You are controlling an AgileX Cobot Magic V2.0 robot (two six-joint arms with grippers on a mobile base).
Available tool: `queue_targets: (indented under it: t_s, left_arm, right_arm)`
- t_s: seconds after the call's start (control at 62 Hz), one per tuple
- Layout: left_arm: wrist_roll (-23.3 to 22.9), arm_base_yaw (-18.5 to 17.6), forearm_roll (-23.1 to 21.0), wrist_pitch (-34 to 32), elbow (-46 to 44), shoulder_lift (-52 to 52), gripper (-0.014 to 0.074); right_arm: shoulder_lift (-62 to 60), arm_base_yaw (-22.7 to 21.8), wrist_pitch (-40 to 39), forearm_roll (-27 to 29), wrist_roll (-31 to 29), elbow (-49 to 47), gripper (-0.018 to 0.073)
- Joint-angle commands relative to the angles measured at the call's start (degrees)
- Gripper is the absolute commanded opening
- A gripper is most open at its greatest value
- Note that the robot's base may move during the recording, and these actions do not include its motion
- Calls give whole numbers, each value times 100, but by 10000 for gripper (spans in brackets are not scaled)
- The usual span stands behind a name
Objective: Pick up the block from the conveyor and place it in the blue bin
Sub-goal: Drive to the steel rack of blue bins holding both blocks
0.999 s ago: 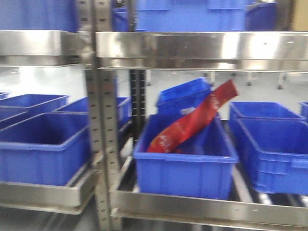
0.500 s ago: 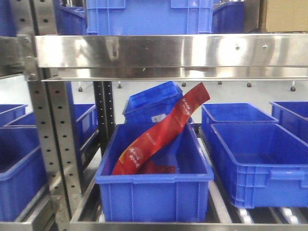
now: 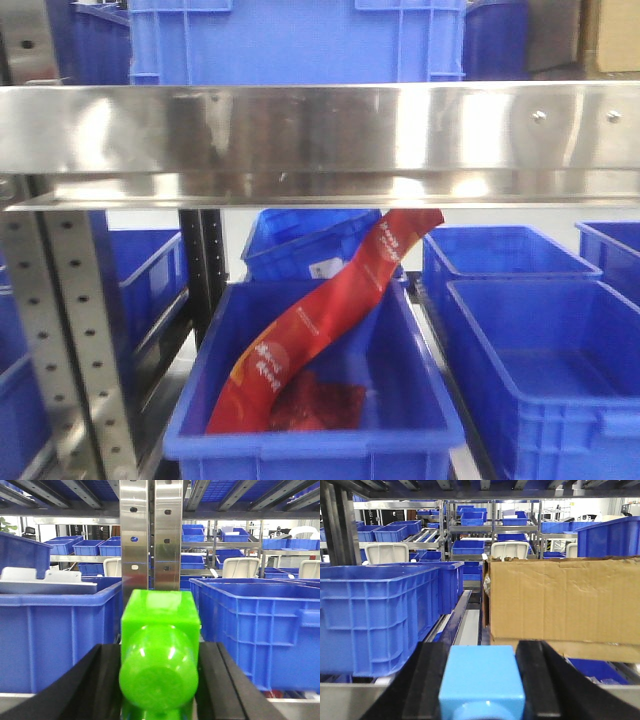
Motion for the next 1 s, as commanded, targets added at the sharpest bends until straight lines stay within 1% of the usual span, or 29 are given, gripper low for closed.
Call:
queue_targets:
  t_s: [0.0,0.983]
  left_arm:
    - [-2,2,10,-109,-2,-27,-111]
    - [-2,2,10,-109,-2,-27,-111]
  right_arm:
    - [-22,5,-146,4,-42,-2,-162]
    - [-22,5,-146,4,-42,-2,-162]
